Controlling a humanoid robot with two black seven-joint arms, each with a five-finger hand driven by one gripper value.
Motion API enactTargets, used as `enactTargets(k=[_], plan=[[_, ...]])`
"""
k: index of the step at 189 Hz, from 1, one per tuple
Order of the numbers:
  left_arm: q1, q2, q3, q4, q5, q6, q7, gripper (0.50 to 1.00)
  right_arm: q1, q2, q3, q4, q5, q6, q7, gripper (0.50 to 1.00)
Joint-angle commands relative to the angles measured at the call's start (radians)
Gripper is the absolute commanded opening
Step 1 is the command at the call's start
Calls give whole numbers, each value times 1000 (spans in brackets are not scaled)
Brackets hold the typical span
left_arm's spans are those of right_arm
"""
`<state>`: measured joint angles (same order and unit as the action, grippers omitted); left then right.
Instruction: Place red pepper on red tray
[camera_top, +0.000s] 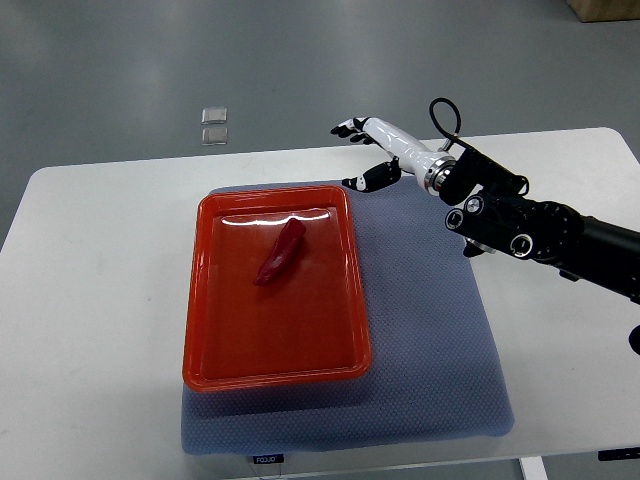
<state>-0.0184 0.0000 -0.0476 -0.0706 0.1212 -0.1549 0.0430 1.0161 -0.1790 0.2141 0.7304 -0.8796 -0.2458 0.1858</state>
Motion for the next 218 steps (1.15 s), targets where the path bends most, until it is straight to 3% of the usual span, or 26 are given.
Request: enactTargets(k=[1, 37, 88, 125, 137, 168, 218], plan=[[-1, 0, 0, 0, 0, 0, 0, 1000, -74, -13, 180, 0, 53, 23, -5, 813], [0, 0, 0, 0, 0, 0, 0, 1000, -169, -13, 438, 1, 50, 63, -37, 813], [-1, 0, 0, 0, 0, 0, 0, 1000, -289, -8, 777, 1, 50, 218, -71, 815], [0, 0, 0, 0, 0, 0, 0, 1000, -335, 24, 952, 3, 50, 270, -94, 870], [0, 0, 0, 0, 0, 0, 0, 1000, -346, 47, 1002, 3, 48, 275, -92, 915], [0, 0, 0, 0, 0, 0, 0, 1000, -372, 110, 1085, 3, 50, 270, -85, 915], [0, 0, 0, 0, 0, 0, 0, 1000, -378, 118, 1088, 0, 50, 269, -77, 915]])
